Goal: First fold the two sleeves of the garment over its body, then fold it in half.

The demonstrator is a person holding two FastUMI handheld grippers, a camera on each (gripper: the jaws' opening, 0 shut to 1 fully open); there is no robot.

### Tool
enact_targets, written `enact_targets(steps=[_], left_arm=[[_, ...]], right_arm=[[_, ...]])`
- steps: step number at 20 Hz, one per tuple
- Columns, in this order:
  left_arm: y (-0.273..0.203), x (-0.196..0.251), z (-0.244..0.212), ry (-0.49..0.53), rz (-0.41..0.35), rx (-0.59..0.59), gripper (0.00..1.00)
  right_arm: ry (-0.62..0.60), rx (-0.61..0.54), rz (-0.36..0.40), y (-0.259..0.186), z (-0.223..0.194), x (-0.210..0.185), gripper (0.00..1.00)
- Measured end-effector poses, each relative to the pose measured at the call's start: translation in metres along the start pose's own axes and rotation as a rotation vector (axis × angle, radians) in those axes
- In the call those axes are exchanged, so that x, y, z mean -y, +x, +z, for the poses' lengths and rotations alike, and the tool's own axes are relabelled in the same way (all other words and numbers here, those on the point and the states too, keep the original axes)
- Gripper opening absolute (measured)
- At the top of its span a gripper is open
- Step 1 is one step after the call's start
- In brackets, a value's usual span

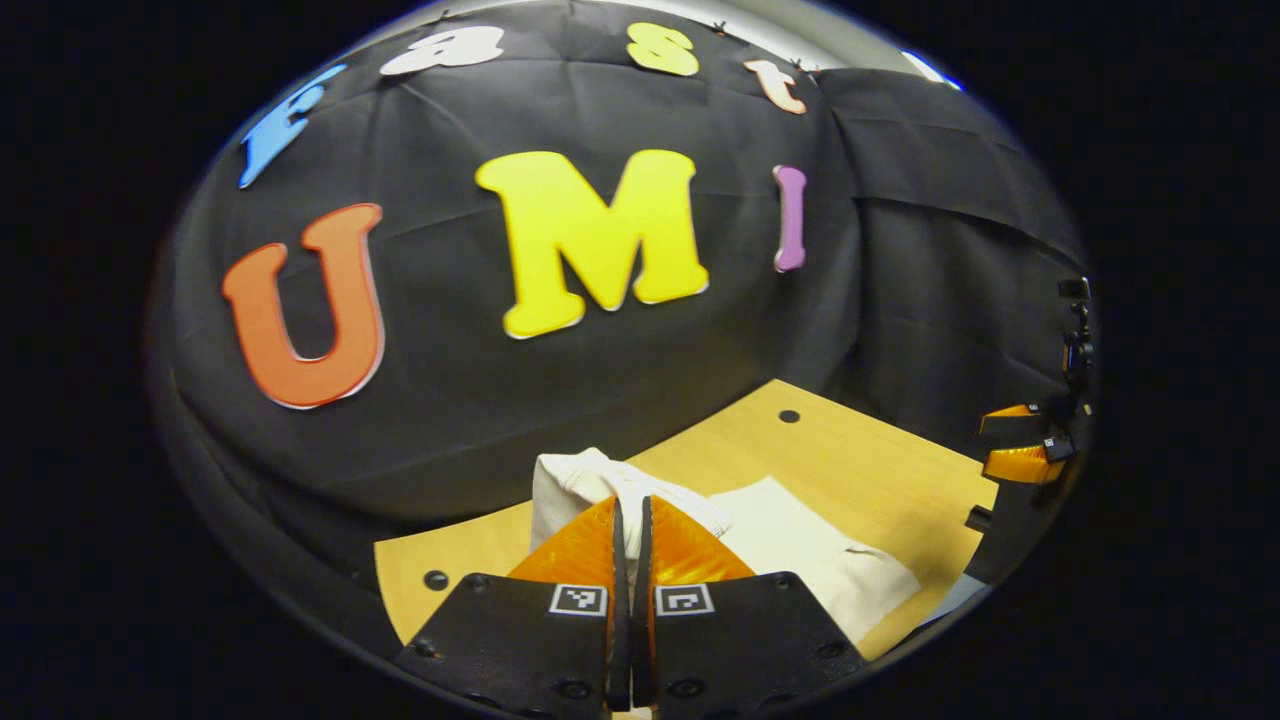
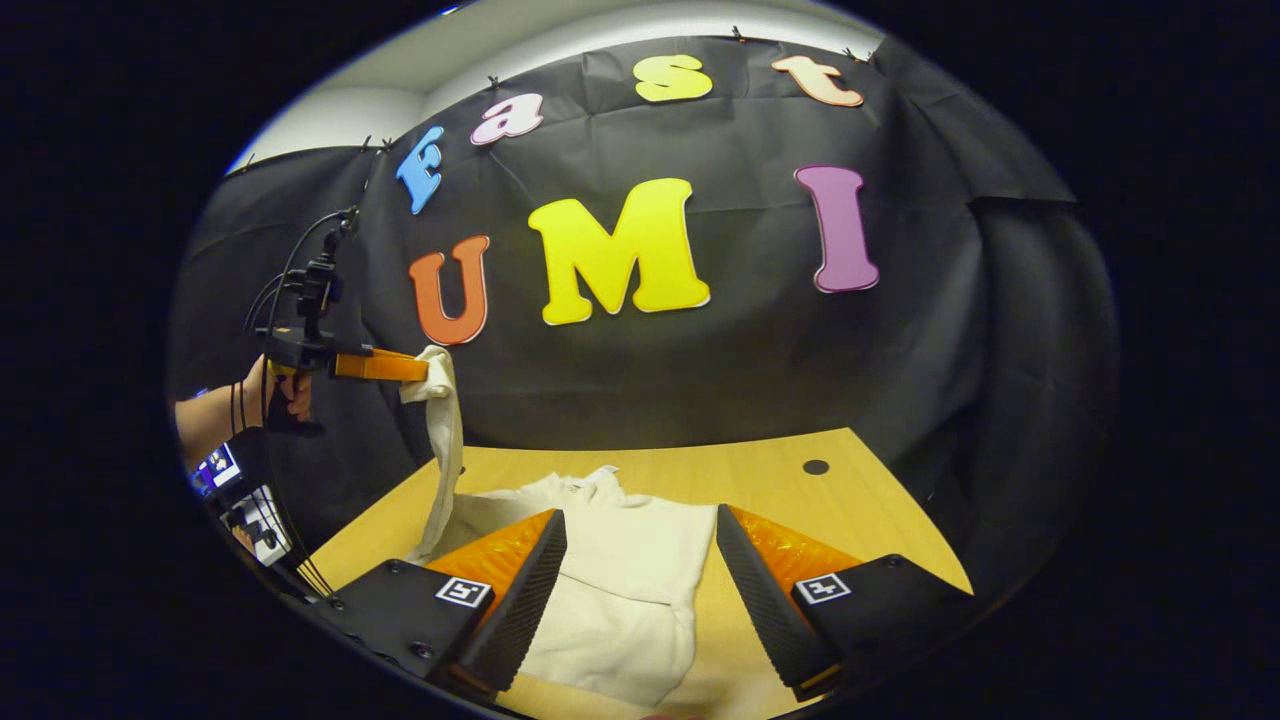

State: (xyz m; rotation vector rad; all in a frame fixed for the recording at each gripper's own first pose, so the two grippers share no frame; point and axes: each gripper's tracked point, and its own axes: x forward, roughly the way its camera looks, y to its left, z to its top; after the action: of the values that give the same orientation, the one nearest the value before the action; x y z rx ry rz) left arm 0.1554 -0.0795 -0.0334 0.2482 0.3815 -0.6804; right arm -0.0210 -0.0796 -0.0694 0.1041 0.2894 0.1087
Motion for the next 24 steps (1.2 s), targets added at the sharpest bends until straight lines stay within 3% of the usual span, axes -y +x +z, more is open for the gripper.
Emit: enact_targets(steps=[4,6,10,12,15,16,17,18,19,20,21,24], left_arm=[[0.064,0.082,-0.035,0.103,-0.168,-0.124,0.04],[0.093,0.103,-0.072,0.165,-0.206,-0.213,0.04],[0.150,0.122,-0.142,0.176,-0.172,-0.380,0.04],[0.169,0.135,-0.158,0.152,-0.164,-0.389,0.07],[0.177,0.143,-0.162,0.110,-0.141,-0.374,0.24],[0.176,0.144,-0.164,0.095,-0.137,-0.372,0.47],[0.173,0.143,-0.163,0.078,-0.132,-0.359,0.60],[0.170,0.142,-0.161,0.065,-0.124,-0.347,0.66],[0.164,0.139,-0.160,0.052,-0.114,-0.341,0.86],[0.158,0.136,-0.156,0.038,-0.099,-0.325,0.85],[0.152,0.133,-0.152,0.026,-0.087,-0.307,0.98],[0.128,0.121,-0.136,-0.023,-0.056,-0.243,0.99]], right_arm=[[-0.021,0.004,-0.084,-0.032,-0.001,0.034,0.94],[-0.015,-0.007,-0.116,-0.044,-0.004,0.044,0.94],[-0.015,-0.045,-0.172,-0.064,-0.015,0.060,0.94],[-0.021,-0.069,-0.194,-0.074,-0.022,0.066,0.94],[-0.037,-0.087,-0.217,-0.079,-0.025,0.071,0.94],[-0.037,-0.088,-0.216,-0.079,-0.023,0.070,0.94],[-0.039,-0.086,-0.214,-0.077,-0.021,0.069,0.94],[-0.042,-0.082,-0.209,-0.074,-0.018,0.067,0.94],[-0.041,-0.081,-0.196,-0.069,-0.017,0.064,0.94],[-0.034,-0.077,-0.177,-0.063,-0.015,0.058,0.94],[-0.020,-0.068,-0.154,-0.057,-0.011,0.050,0.94],[-0.005,-0.053,-0.113,-0.035,-0.005,0.035,0.94]])
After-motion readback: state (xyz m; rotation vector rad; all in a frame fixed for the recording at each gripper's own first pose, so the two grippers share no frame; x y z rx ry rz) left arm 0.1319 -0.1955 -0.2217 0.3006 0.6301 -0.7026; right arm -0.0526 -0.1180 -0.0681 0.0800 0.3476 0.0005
